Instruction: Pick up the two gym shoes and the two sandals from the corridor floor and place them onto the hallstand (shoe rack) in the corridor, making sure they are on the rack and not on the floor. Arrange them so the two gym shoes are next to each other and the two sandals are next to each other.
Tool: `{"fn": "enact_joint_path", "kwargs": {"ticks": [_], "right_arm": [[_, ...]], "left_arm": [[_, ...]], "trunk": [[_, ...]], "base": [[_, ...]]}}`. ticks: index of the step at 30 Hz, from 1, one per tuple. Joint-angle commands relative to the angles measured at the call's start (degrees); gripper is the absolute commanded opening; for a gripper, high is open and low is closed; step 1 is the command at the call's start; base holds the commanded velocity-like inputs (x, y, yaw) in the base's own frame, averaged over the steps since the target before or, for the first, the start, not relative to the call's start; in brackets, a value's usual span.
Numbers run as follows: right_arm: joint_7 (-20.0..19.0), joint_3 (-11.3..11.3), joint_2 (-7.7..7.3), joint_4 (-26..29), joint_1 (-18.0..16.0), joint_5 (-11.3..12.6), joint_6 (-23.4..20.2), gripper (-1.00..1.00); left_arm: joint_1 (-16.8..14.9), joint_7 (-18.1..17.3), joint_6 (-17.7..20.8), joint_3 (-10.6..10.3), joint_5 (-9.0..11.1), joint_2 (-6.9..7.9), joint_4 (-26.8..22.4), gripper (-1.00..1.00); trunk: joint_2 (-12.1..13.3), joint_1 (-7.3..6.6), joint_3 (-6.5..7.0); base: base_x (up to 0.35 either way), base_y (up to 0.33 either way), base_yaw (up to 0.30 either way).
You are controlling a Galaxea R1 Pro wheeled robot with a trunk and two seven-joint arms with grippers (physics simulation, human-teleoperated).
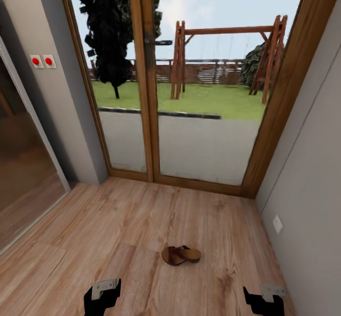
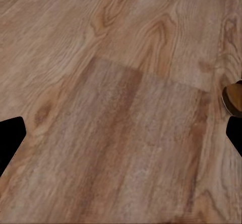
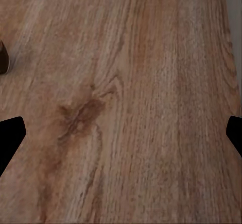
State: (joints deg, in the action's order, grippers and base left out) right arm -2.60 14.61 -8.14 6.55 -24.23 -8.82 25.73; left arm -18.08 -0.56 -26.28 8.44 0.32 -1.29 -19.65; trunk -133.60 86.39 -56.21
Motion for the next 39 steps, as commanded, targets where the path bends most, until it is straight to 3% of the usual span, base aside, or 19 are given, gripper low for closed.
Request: {"fn": "enact_joint_path", "kwargs": {"ticks": [1,16,18,19,20,27,30,31,39], "right_arm": [[-0.3,0.5,0.05,0.0,0.0,-0.4,0.2,1.00],[-0.5,0.4,0.12,0.9,0.0,-0.5,0.2,1.00],[-0.5,0.4,-0.04,3.1,0.0,-0.5,0.1,1.00],[-0.6,0.4,-0.16,10.4,0.0,-0.6,-0.2,1.00],[-0.6,0.4,-0.16,13.7,0.0,-0.6,-1.1,1.00],[-0.9,0.4,-0.10,24.1,0.0,-0.5,-9.1,1.00],[-1.3,0.4,-0.04,26.6,0.0,-0.5,-12.4,1.00],[-2.4,0.4,0.08,28.3,0.0,-0.5,-15.3,1.00],[-4.1,0.1,0.22,28.8,0.0,-0.6,-17.2,1.00]], "left_arm": [[0.0,-0.1,-0.2,0.2,0.0,-0.01,0.0,1.00],[-1.0,0.1,0.5,0.3,0.0,0.65,-0.5,1.00],[-1.8,0.2,0.8,0.3,0.0,0.63,-2.0,1.00],[-4.1,0.2,1.7,0.2,-0.1,0.49,-4.9,1.00],[-5.3,0.3,2.9,0.2,-0.2,0.31,-5.8,1.00],[-8.9,0.0,9.2,0.0,-0.4,-0.05,-7.1,1.00],[-9.3,0.0,10.3,-0.1,-0.5,0.01,-7.2,1.00],[-9.2,0.0,10.8,-0.2,-0.4,0.27,-7.3,1.00],[-9.0,-0.1,11.0,-0.4,-0.7,0.54,-7.4,1.00]], "trunk": [[0.0,0.02,-0.05],[0.0,0.02,-0.05],[0.0,0.02,-0.05],[0.0,0.02,-0.05],[0.0,0.02,-0.05],[0.0,0.02,-0.05],[0.0,0.02,-0.05],[0.0,0.02,-0.05],[0.0,0.02,-0.05]], "base": [[0.224,0.000,0.208],[0.058,0.000,0.066],[0.000,0.000,0.001],[0.000,0.000,0.000],[0.000,0.000,0.000],[0.000,0.000,0.000],[0.000,0.000,0.000],[0.000,0.000,0.000],[0.011,0.000,0.000]]}}
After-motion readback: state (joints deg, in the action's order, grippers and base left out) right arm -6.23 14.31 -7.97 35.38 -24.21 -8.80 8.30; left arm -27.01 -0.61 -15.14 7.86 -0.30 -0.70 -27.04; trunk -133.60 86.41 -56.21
